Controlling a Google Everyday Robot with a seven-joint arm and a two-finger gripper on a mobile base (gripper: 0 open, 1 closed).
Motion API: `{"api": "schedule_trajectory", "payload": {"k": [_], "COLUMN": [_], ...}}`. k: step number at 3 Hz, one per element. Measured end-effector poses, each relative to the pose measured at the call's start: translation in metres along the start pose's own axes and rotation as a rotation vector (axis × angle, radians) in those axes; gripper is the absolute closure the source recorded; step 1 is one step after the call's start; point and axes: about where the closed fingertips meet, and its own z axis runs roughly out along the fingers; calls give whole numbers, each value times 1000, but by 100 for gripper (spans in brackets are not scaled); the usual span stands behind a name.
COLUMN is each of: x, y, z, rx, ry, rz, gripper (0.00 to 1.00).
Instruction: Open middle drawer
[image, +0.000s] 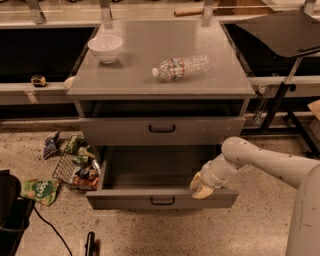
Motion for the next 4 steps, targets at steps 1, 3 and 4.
{"api": "schedule_trajectory", "payload": {"k": [1,3,4], "x": [1,1,1], "y": [5,11,11], "z": [2,5,5], "rx": [-8,-18,-18], "ry": [-17,-42,-42], "rz": [3,8,8], "gripper": [100,82,58]}}
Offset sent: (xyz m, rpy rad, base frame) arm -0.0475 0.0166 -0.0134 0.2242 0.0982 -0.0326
